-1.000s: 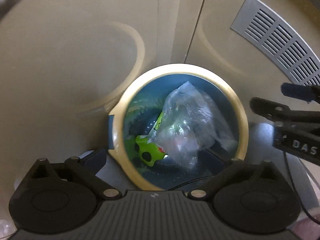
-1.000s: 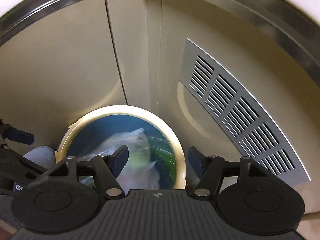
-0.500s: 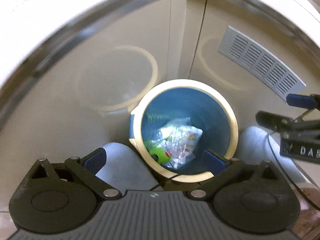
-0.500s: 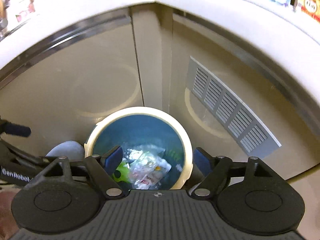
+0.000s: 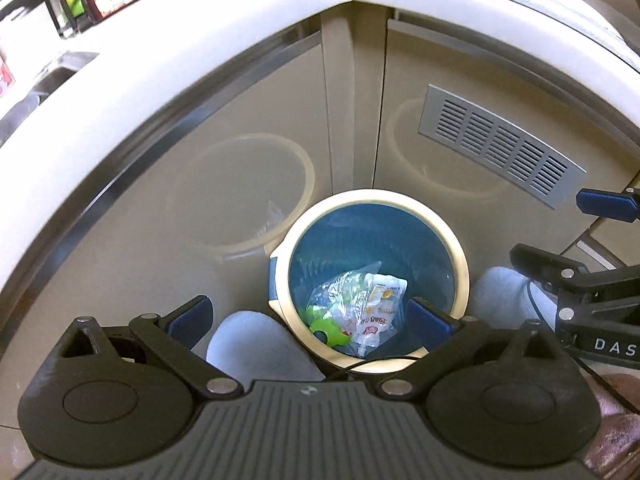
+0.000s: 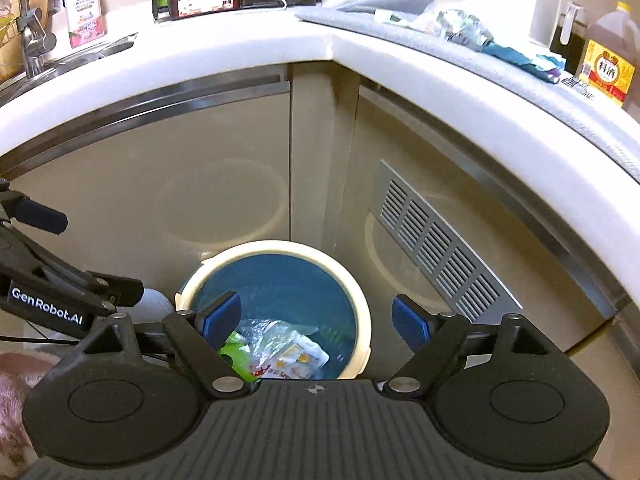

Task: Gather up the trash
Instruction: 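Open the left tool while the right tool opens, dropping bag and packet into the bin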

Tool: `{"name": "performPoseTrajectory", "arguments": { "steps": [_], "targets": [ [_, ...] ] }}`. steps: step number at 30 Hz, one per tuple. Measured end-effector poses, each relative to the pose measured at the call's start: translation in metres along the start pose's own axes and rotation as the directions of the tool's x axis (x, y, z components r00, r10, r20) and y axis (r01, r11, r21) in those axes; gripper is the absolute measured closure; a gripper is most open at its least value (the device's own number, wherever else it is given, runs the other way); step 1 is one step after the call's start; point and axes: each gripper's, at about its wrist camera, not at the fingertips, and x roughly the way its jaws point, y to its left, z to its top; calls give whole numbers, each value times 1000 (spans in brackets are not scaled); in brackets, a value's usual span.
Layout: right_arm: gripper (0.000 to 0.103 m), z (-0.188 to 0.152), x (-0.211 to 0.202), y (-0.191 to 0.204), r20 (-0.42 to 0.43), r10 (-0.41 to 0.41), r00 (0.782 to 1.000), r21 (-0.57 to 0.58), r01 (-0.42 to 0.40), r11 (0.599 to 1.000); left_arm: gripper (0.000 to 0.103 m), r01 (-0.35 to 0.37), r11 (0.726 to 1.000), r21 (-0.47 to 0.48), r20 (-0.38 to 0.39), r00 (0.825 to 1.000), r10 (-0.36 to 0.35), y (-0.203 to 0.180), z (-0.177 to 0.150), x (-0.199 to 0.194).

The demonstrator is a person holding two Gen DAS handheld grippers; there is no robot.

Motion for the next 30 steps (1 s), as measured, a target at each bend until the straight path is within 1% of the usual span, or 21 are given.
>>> {"name": "performPoseTrajectory", "arguments": {
  "steps": [7, 30],
  "targets": [
    [18, -2, -5, 0, 9, -11, 1000, -6, 11, 1000, 0, 1, 1000, 19, 16, 1000, -1, -3, -1, -3],
    [16, -3, 5, 0, -31, -2, 1000, -7, 2, 1000, 0, 6, 1000, 10, -9, 1000, -6, -2, 0, 7]
  ]
}}
